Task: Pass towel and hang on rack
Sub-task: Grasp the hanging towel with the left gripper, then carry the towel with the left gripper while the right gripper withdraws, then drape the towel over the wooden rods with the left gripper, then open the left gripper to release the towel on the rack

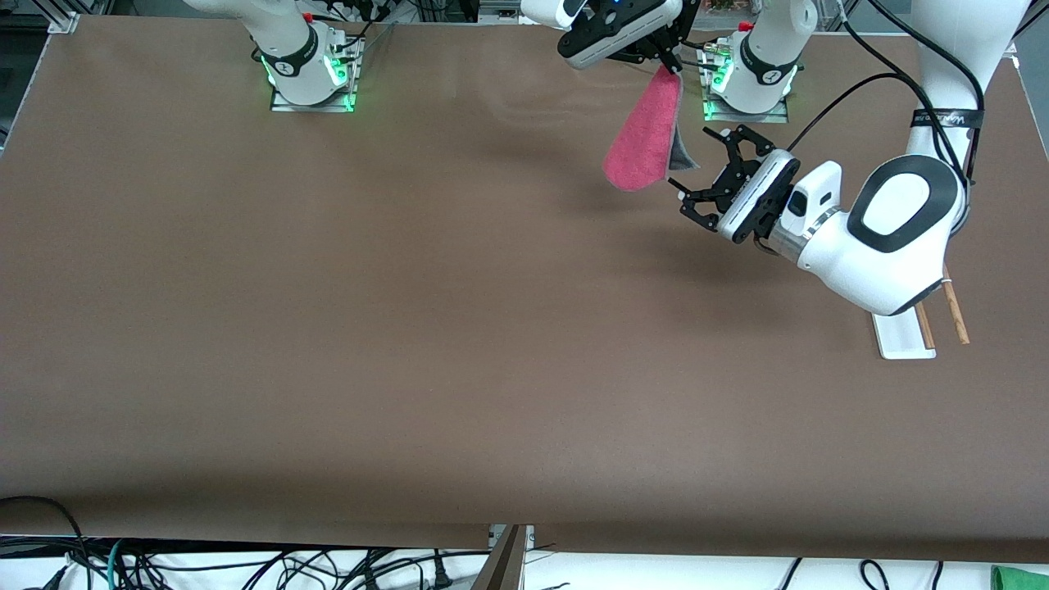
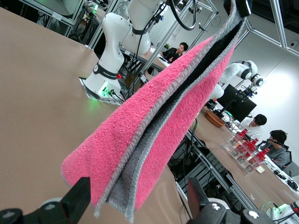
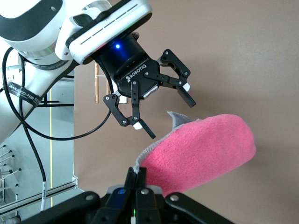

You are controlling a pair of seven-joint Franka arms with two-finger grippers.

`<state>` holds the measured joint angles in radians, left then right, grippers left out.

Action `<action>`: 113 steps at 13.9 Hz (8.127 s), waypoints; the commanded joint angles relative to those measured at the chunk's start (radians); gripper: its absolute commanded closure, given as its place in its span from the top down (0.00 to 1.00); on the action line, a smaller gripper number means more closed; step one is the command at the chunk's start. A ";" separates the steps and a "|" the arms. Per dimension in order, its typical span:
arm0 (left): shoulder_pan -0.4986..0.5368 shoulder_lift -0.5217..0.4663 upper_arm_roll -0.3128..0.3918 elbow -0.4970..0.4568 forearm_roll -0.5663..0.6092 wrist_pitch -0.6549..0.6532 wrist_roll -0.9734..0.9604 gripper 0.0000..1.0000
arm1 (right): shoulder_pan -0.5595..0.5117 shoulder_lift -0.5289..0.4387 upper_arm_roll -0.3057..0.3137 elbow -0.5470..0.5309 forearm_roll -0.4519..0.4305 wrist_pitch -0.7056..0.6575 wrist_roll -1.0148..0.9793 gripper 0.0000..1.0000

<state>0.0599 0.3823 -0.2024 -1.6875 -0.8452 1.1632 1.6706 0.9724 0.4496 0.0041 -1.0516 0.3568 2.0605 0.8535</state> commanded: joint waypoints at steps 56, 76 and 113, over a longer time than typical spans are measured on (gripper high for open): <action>0.437 0.132 0.293 0.508 0.724 0.027 -0.124 0.00 | -0.946 -0.496 -0.006 -0.723 -0.361 -0.307 -0.649 1.00; 0.621 0.274 0.298 0.508 0.712 0.205 -0.115 0.00 | -0.945 -0.470 -0.018 -0.703 -0.357 -0.309 -0.725 1.00; 0.220 -0.009 0.279 0.497 0.833 0.156 -0.679 1.00 | -0.946 -0.462 -0.019 -0.699 -0.355 -0.310 -0.725 1.00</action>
<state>0.3142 0.4066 0.0743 -1.1712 -0.0413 1.3416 1.0458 0.0390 -0.0116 -0.0206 -1.7540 -0.0133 1.7483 0.1474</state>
